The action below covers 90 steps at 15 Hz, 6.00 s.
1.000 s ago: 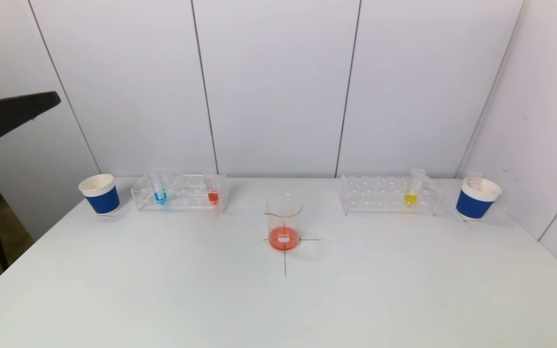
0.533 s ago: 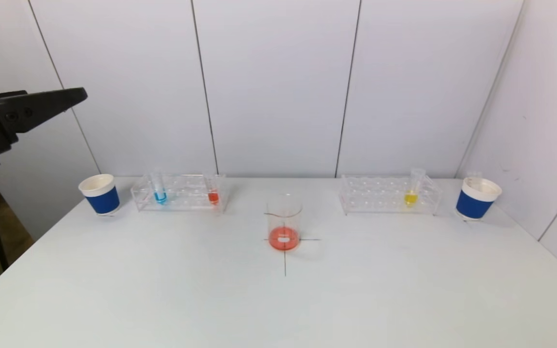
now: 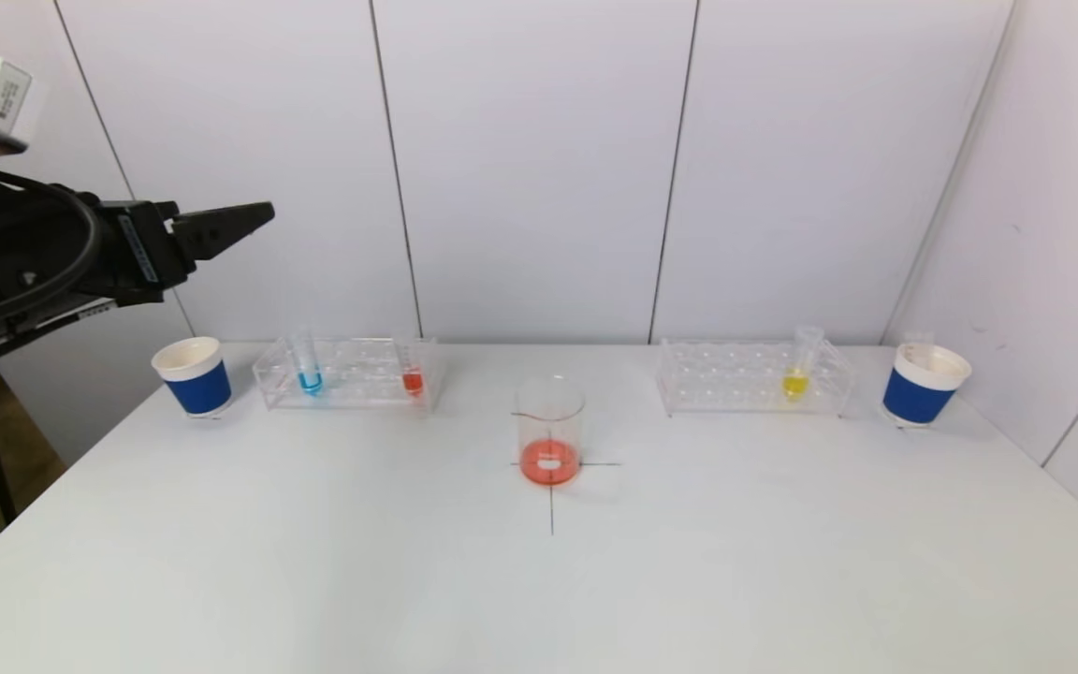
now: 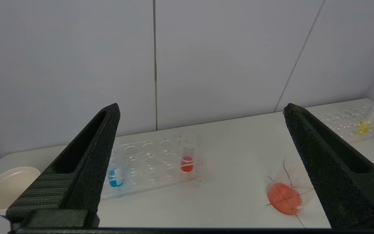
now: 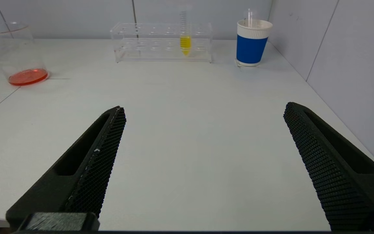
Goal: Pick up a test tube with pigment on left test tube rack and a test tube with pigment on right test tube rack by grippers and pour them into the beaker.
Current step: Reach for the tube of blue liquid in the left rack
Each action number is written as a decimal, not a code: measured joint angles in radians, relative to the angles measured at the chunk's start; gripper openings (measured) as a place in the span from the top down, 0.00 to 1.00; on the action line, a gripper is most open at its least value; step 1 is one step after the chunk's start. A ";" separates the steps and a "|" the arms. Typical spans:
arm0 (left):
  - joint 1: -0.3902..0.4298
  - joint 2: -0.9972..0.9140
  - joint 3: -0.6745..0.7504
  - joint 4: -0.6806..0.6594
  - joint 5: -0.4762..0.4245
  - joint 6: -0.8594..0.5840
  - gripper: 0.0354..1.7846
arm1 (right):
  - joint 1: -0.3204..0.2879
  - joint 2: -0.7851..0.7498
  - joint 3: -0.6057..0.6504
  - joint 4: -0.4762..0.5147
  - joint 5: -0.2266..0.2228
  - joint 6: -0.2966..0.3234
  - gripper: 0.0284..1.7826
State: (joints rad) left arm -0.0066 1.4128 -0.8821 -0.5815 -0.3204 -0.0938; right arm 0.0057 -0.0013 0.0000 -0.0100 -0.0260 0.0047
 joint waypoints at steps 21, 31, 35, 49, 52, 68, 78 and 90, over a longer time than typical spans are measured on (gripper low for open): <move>0.111 0.560 0.052 -0.534 -0.100 0.013 0.01 | 0.000 0.000 0.000 0.000 0.000 0.000 0.01; 0.138 0.671 0.124 -0.710 -0.106 0.045 0.01 | 0.000 0.000 0.000 0.000 0.000 0.000 0.01; 0.141 0.718 0.121 -0.739 -0.105 0.046 0.01 | 0.000 0.000 0.000 0.000 0.000 0.000 0.01; 0.142 0.819 0.043 -0.755 -0.107 0.064 0.01 | 0.000 0.000 0.000 0.000 0.000 0.000 0.01; 0.142 0.833 0.032 -0.754 -0.107 0.064 0.01 | 0.000 0.000 0.000 0.000 0.000 0.000 0.01; 0.144 0.884 -0.028 -0.750 -0.099 0.066 0.01 | 0.000 0.000 0.000 0.000 0.000 0.000 0.01; 0.159 0.894 -0.063 -0.745 -0.096 0.114 0.01 | 0.000 0.000 0.000 0.000 0.000 0.000 0.01; 0.160 0.920 -0.100 -0.747 -0.092 0.145 0.01 | 0.000 0.000 0.000 0.000 0.000 0.000 0.01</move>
State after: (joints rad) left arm 0.1530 2.3332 -0.9823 -1.3281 -0.4128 0.0509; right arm 0.0057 -0.0013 0.0000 -0.0104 -0.0257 0.0043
